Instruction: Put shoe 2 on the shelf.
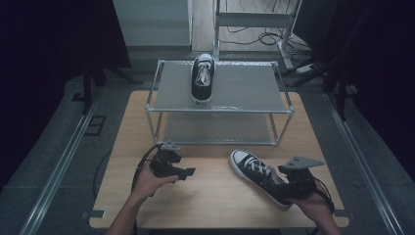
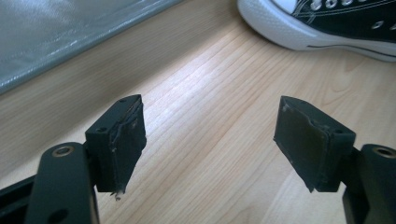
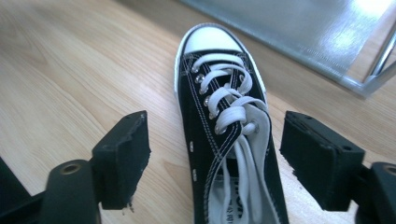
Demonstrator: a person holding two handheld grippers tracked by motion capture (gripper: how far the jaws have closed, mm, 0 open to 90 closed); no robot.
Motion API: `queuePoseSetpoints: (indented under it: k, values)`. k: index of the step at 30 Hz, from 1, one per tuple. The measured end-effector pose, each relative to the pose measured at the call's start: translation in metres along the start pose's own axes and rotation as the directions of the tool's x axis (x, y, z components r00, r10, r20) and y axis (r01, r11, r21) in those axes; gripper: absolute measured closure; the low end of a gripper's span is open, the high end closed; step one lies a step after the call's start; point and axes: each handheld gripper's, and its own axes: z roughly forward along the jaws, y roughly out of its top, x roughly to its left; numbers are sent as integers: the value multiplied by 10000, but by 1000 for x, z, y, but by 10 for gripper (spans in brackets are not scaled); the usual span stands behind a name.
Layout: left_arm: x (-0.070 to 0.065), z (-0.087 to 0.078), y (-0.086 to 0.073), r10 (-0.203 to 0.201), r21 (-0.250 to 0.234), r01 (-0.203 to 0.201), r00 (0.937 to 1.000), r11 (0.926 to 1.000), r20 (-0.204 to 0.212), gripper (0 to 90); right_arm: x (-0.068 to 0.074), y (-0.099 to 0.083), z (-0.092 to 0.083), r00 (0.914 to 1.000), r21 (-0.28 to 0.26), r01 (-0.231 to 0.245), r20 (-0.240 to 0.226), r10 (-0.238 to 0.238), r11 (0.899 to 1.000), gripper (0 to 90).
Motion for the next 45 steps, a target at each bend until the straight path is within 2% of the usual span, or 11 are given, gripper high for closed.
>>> queuePoseSetpoints:
  k: [3,5,9,13,21,24,25,29,34,37,45]
  values:
    - [0,6,-5,-125,84,124,9999,9999,93,251,-8,9,10,9996,575,34,-297,-17,9983,203]
    - [0,12,-6,-99,330,99,10000,9994,-4,251,-11,14,17,9995,969,101,-292,-73,9952,176]
    - [-1,14,-7,-77,385,75,10000,9992,61,251,-16,19,36,9993,1986,361,-56,-357,9794,136]
    - [-1,15,-8,-105,384,102,9999,9992,95,250,-21,22,54,9993,2592,344,-207,-300,9652,130]
    - [1,15,-10,-237,340,231,9996,9992,161,250,-16,24,87,9969,4027,777,-174,-772,9120,96]
    - [2,15,-10,-255,352,249,9995,9991,171,250,-16,22,96,9969,4598,758,-182,-760,8848,107]
    - [2,15,-10,-255,352,249,9995,9991,170,250,-16,23,97,9970,4658,753,-173,-760,8817,119]
    - [2,15,-10,-254,365,246,9995,9990,200,251,-16,23,96,9961,4642,863,-222,-858,8815,152]
    - [3,15,-10,-287,363,280,9994,9990,191,251,-16,24,91,9974,4715,712,-387,-601,8790,174]
    - [3,15,-10,-310,351,303,9993,9989,201,251,-11,30,84,9943,4646,1052,-625,-859,8792,180]
    - [3,13,-12,-420,301,412,9988,9987,259,251,-2,62,53,9853,4116,1659,-1060,-1337,8962,186]
